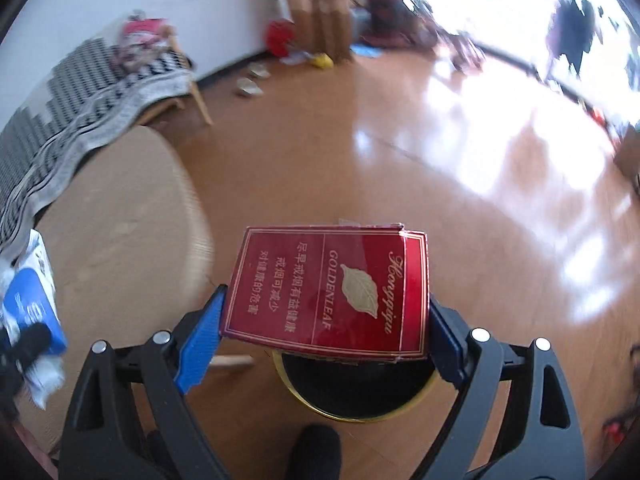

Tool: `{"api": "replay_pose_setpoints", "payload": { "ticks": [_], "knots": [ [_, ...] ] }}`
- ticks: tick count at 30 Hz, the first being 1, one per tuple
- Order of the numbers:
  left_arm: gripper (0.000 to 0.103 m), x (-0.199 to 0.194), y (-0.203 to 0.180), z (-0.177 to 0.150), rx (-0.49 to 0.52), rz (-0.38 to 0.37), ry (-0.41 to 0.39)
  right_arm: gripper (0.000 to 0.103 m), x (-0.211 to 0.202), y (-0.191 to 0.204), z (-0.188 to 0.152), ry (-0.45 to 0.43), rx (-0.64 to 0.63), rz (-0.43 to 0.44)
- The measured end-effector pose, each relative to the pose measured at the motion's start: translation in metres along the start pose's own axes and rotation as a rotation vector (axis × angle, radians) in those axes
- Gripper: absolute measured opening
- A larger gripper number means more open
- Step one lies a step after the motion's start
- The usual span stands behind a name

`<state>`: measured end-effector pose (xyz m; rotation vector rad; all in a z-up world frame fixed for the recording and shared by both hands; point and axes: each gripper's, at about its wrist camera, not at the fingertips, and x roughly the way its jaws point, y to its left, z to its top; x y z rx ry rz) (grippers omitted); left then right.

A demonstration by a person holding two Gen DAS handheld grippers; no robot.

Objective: Collect trash
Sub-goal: 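Carry both items to the black bin and open both tools to drop them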

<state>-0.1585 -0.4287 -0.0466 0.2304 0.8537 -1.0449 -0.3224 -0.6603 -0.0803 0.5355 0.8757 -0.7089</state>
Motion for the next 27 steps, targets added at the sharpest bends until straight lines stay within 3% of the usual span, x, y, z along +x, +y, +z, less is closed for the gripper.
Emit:
{"api": "replay_pose_setpoints", "payload": {
  "ticks": [4, 8, 14, 20, 21, 23, 24, 25, 27],
  "knots": [
    [0.044, 0.069, -0.044, -0.011, 0.011, -0.111, 0.108, 0.086, 0.034, -0.053, -0.01, 0.099, 0.109, -0.027],
    [0.045, 0.129, -0.057, -0.018, 0.018, -0.139, 0.205, 0.086, 0.064, -0.085, -0.018, 0.187, 0.181, -0.015],
    [0.045, 0.192, -0.055, -0.011, 0.041, -0.137, 0.272, 0.086, 0.089, -0.082, -0.016, 0.241, 0.197, -0.011],
    [0.047, 0.194, -0.068, -0.011, 0.034, -0.142, 0.278, 0.087, 0.085, -0.087, -0.016, 0.223, 0.205, 0.014],
    [0.05, 0.191, -0.069, -0.012, 0.035, -0.141, 0.277, 0.087, 0.085, -0.087, -0.016, 0.22, 0.207, 0.022],
    [0.065, 0.18, -0.072, -0.018, 0.036, -0.144, 0.272, 0.089, 0.084, -0.085, -0.016, 0.219, 0.213, 0.028],
    [0.079, 0.177, -0.074, -0.017, 0.041, -0.144, 0.262, 0.09, 0.084, -0.083, -0.015, 0.219, 0.214, 0.032],
    [0.084, 0.173, -0.075, -0.016, 0.055, -0.141, 0.242, 0.091, 0.083, -0.082, -0.015, 0.217, 0.211, 0.03],
    [0.084, 0.165, -0.079, -0.017, 0.08, -0.132, 0.226, 0.092, 0.081, -0.077, -0.014, 0.21, 0.207, 0.025]
  ]
}}
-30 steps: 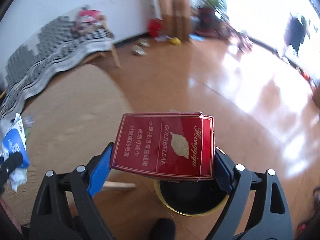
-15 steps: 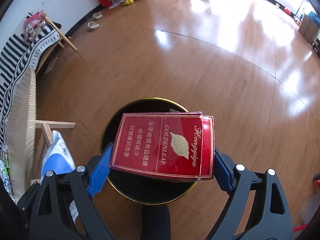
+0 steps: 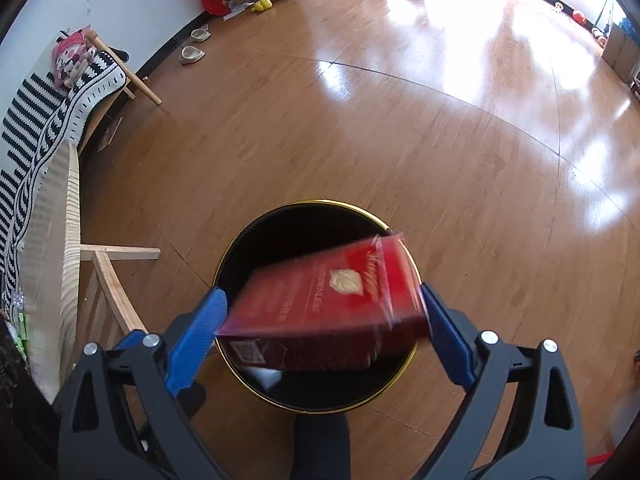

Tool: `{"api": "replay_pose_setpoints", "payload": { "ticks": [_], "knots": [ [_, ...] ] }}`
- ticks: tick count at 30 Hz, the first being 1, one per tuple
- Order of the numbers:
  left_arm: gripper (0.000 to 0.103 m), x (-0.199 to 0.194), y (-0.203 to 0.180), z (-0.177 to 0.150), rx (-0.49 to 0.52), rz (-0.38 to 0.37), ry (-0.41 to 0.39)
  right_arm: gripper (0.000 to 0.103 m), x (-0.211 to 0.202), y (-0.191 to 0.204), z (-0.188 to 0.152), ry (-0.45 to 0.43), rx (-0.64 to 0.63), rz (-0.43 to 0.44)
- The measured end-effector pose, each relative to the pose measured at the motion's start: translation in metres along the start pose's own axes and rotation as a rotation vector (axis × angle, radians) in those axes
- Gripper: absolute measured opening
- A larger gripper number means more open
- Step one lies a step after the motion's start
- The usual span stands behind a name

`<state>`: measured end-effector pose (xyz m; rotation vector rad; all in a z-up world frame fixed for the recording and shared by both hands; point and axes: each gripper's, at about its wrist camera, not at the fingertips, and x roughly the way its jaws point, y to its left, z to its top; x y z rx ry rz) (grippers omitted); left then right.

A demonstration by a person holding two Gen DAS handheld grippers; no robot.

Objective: Collect trash
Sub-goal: 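Carry both items to the black bin and open both tools to drop them, then move both tools back over the trash pile on the table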

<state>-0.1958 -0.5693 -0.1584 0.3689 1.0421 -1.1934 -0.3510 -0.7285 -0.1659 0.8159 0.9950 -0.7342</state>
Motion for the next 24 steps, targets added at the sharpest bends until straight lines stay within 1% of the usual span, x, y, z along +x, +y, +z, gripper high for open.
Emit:
{"api": "replay_pose_setpoints", "payload": {
  "ticks": [2, 4, 7, 11, 13, 15, 16, 17, 19, 20, 21, 23, 24],
  "knots": [
    [0.085, -0.008, -0.002, 0.0, 0.012, -0.001, -0.003, 0.094, -0.004, 0.002, 0.0, -0.008, -0.001, 0.015],
    [0.088, -0.02, -0.002, 0.0, 0.015, -0.003, -0.017, 0.094, -0.009, 0.009, 0.0, -0.014, -0.009, 0.016],
    [0.09, -0.051, 0.0, -0.001, 0.019, -0.001, -0.048, 0.094, -0.019, 0.021, -0.001, -0.04, -0.02, 0.016],
    [0.093, -0.109, 0.014, -0.007, 0.01, 0.026, -0.119, 0.094, -0.049, 0.056, -0.002, -0.1, -0.045, 0.057],
    [0.095, -0.137, 0.032, -0.01, -0.013, 0.058, -0.153, 0.095, -0.067, 0.088, -0.005, -0.138, -0.082, 0.084],
    [0.095, -0.17, 0.059, -0.021, -0.059, 0.112, -0.188, 0.095, -0.084, 0.129, -0.013, -0.17, -0.142, 0.124],
    [0.095, -0.18, 0.072, -0.026, -0.076, 0.134, -0.198, 0.095, -0.089, 0.147, -0.017, -0.182, -0.172, 0.141],
    [0.095, -0.197, 0.089, -0.032, -0.105, 0.173, -0.21, 0.095, -0.095, 0.175, -0.025, -0.19, -0.219, 0.167],
    [0.095, -0.224, 0.12, -0.044, -0.159, 0.24, -0.224, 0.095, -0.1, 0.214, -0.038, -0.194, -0.285, 0.201],
    [0.095, -0.244, 0.144, -0.055, -0.202, 0.286, -0.239, 0.095, -0.103, 0.237, -0.046, -0.197, -0.322, 0.222],
    [0.095, -0.256, 0.157, -0.062, -0.228, 0.312, -0.25, 0.095, -0.105, 0.27, -0.058, -0.195, -0.374, 0.25],
    [0.095, -0.286, 0.193, -0.081, -0.296, 0.374, -0.272, 0.095, -0.107, 0.31, -0.073, -0.183, -0.437, 0.29],
    [0.095, -0.306, 0.216, -0.094, -0.343, 0.411, -0.286, 0.095, -0.108, 0.339, -0.086, -0.175, -0.484, 0.316]
  ]
}}
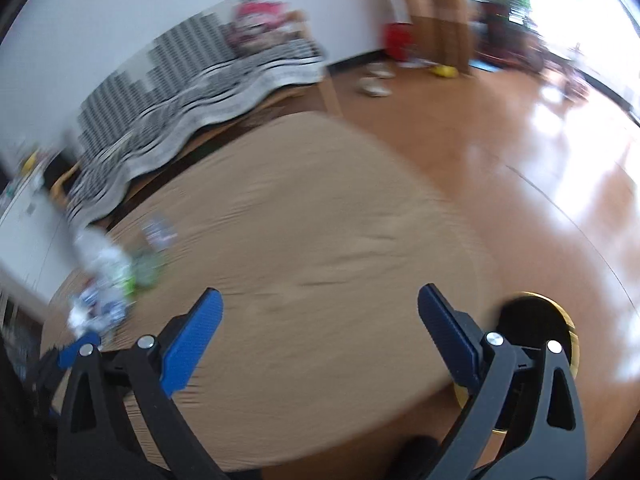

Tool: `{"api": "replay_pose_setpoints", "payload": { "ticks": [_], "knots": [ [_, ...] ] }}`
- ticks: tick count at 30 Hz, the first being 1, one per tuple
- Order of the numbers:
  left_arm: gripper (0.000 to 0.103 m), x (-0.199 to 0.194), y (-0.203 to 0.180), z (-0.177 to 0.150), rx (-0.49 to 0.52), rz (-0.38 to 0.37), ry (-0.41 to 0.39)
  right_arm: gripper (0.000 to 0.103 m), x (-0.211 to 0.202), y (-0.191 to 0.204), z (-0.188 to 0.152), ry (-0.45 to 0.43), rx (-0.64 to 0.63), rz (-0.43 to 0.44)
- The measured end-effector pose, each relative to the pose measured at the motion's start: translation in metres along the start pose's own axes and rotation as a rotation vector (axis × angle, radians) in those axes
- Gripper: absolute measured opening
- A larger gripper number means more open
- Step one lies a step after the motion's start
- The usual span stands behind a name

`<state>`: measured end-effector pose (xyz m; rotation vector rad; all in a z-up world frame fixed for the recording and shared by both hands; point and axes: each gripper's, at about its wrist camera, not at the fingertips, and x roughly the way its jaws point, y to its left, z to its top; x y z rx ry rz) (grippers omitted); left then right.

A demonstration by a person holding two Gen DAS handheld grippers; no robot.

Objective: Collect trash
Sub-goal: 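Move both tools back over the trash pile on the table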

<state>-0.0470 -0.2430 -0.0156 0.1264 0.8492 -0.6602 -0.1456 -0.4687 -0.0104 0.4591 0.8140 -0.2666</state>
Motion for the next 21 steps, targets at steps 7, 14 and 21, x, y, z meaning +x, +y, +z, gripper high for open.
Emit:
{"api": "replay_pose_setpoints", "payload": {
  "ticks": [7, 14, 21],
  "knots": [
    [0.095, -0.042, 0.146, -0.005, -0.182, 0.19, -0.037, 0.095, 0.041, 0.15, -0.007, 0.045, -0.201, 0.128],
    [0.095, -0.048, 0.233, -0.038, -0.226, 0.288, -0.016, 0.095, 0.077, 0.232, -0.028, 0.111, -0.322, 0.197],
    [0.095, -0.021, 0.266, -0.05, -0.244, 0.263, 0.021, 0.095, 0.101, 0.258, -0.037, 0.154, -0.364, 0.207]
  ]
}}
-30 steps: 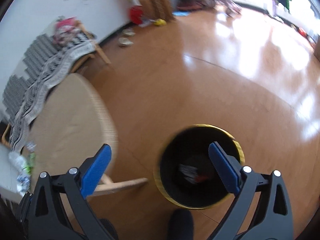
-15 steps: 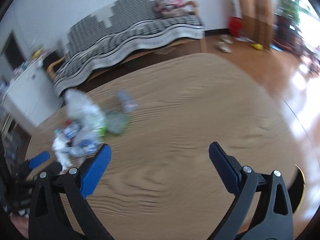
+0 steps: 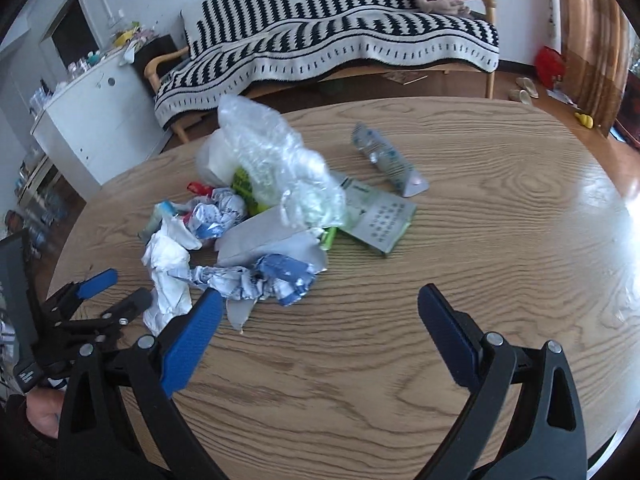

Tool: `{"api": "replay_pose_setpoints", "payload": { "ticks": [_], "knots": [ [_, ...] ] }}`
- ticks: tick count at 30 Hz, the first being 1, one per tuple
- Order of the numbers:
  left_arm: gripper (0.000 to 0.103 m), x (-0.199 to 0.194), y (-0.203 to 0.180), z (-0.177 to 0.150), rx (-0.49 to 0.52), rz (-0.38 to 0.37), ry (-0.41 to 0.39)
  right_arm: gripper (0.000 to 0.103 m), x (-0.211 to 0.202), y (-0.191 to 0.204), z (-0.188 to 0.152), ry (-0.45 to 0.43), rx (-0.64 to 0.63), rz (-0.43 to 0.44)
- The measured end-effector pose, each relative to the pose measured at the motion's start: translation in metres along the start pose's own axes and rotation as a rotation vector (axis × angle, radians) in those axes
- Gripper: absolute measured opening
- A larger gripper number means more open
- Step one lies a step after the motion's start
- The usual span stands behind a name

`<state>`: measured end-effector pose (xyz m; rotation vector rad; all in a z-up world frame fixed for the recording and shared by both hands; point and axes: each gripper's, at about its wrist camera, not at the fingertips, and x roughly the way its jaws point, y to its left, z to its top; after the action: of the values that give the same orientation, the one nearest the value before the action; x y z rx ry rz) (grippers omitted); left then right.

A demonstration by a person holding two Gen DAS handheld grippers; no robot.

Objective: Collect trash
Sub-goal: 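Move both tools back over the trash pile on the table, then grasp a white tissue with left tool while right tool grasps crumpled blue paper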

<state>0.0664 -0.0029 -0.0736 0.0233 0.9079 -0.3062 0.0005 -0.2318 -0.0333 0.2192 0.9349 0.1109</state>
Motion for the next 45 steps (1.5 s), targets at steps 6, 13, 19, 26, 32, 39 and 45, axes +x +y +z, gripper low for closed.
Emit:
{"api": "replay_pose_setpoints", "payload": {
  "ticks": [6, 13, 19, 26, 32, 39, 45],
  "knots": [
    [0.095, 0.026, 0.002, 0.005, -0.032, 0.011, 0.028, 0.095, 0.018, 0.01, 0.005, 0.019, -0.012, 0.01],
    [0.018, 0.031, -0.012, 0.006, 0.036, 0.033, 0.065, 0.095, 0.036, 0.018, 0.003, 0.058, -0.034, 0.016],
    [0.012, -0.015, -0.007, 0.008, 0.007, 0.001, 0.011, 0.095, 0.053, 0.019, 0.001, 0.092, -0.026, 0.025],
    [0.012, -0.044, -0.008, 0.015, 0.001, 0.003, -0.06, 0.087, 0.071, 0.014, 0.004, 0.103, 0.011, 0.014],
    [0.012, -0.047, -0.017, 0.02, -0.001, -0.007, -0.064, 0.028, 0.067, 0.007, 0.006, 0.114, 0.064, 0.087],
    [0.012, -0.052, -0.037, 0.024, -0.004, -0.031, -0.068, 0.019, 0.018, 0.002, 0.001, 0.035, 0.038, 0.099],
    [0.012, -0.054, -0.075, 0.025, 0.037, -0.072, -0.072, 0.019, -0.033, -0.033, -0.008, -0.04, 0.054, 0.047]
  ]
}}
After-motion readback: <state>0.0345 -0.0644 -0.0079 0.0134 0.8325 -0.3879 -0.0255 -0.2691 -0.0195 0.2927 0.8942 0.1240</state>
